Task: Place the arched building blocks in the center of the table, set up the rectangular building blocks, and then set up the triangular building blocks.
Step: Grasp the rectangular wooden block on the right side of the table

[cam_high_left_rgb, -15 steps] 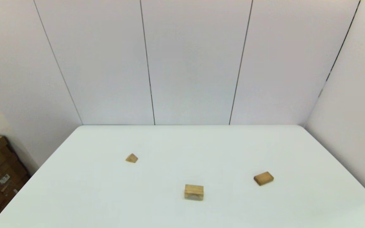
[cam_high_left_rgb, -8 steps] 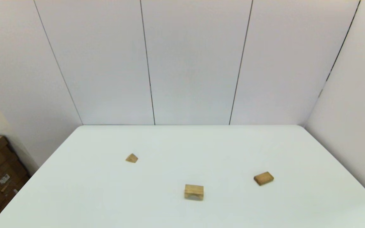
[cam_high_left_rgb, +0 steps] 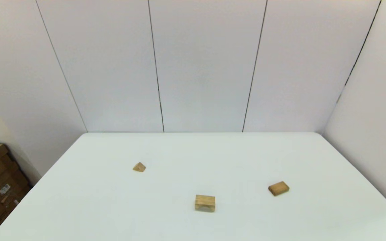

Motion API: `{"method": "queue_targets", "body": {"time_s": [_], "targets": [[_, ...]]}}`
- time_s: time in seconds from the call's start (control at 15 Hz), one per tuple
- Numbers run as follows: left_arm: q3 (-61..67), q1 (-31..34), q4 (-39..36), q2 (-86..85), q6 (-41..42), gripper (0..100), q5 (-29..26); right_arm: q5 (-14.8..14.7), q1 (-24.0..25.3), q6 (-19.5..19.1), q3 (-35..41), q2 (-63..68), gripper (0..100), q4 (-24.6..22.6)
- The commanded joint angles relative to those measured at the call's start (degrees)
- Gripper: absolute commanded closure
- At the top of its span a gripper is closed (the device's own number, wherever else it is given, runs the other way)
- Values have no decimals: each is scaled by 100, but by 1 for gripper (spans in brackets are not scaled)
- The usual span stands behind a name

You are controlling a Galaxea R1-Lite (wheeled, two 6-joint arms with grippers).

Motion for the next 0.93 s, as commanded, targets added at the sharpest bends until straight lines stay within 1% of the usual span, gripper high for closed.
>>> {"method": "queue_targets", "body": {"time_s": [0.07, 0.2, 0.33, 0.6, 0.93], "targets": [[107, 5, 52, 7, -11, 0, -200, 3, 6, -2, 0, -11, 0, -4], [107, 5, 342, 7, -46, 0, -367, 3, 6, -2, 0, -11, 0, -4], [107, 5, 333, 7, -380, 0, -358, 3, 6, -2, 0, -11, 0, -4], [107, 5, 359, 7, -767, 0, -244, 3, 6, -2, 0, -11, 0, -4], [116, 5, 359, 7, -899, 0, -217, 3, -2, -2, 0, -11, 0, -4]]}}
